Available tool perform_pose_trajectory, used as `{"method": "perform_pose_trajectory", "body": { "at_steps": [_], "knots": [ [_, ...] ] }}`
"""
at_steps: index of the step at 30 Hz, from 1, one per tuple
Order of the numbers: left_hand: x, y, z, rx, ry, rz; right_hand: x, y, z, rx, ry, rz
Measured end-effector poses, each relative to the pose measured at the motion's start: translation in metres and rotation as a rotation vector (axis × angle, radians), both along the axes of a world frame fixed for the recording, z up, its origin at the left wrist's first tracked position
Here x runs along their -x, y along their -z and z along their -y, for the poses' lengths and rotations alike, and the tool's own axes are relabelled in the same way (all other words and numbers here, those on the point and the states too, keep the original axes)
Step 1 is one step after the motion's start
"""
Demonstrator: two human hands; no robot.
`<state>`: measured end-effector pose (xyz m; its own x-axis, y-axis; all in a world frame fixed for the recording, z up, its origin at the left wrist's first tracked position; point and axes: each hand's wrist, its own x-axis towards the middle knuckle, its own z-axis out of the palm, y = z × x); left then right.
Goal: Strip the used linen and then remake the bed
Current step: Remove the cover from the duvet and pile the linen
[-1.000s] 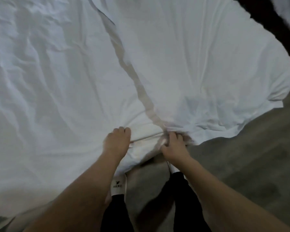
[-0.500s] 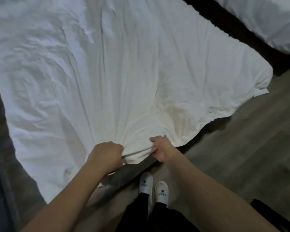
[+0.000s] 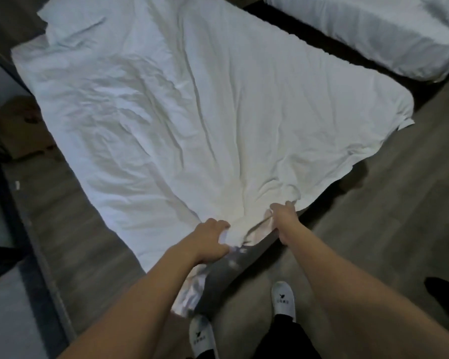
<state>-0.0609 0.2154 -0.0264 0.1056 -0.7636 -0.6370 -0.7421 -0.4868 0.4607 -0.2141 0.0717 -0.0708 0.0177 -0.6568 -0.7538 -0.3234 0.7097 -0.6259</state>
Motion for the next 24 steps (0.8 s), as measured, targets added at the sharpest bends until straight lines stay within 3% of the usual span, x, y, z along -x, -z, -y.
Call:
{"method": "perform_pose_trajectory", "body": {
  "at_steps": [5,11,13,16,18,20,24],
  "knots": [
    [-0.071,0.011,-0.077,-0.128,0.024,0.113,-0.027,0.009,-0.094,0.107,-0.183,-0.143],
    [-0.15,0.059,-0.157,-0.273,0.089,0.318,-0.066,0.05,-0.173,0.154,-0.245,-0.073],
    [-0.174,0.08,-0.175,-0.284,0.183,0.376,-0.082,0.059,-0.202,0.172,-0.277,-0.189],
    [-0.208,0.122,-0.182,-0.25,0.348,0.424,-0.109,0.094,-0.239,0.228,-0.562,-0.393],
    [-0.23,0.156,-0.172,-0.186,0.461,0.446,-0.133,0.125,-0.258,0.149,-0.789,-0.486],
    [-0.246,0.188,-0.162,-0.07,0.609,0.505,-0.155,0.15,-0.277,0.083,-0.84,-0.588],
    [-0.274,0.235,-0.152,0.092,0.804,0.578,-0.185,0.195,-0.3,0.231,-0.894,-0.879]
  ]
}}
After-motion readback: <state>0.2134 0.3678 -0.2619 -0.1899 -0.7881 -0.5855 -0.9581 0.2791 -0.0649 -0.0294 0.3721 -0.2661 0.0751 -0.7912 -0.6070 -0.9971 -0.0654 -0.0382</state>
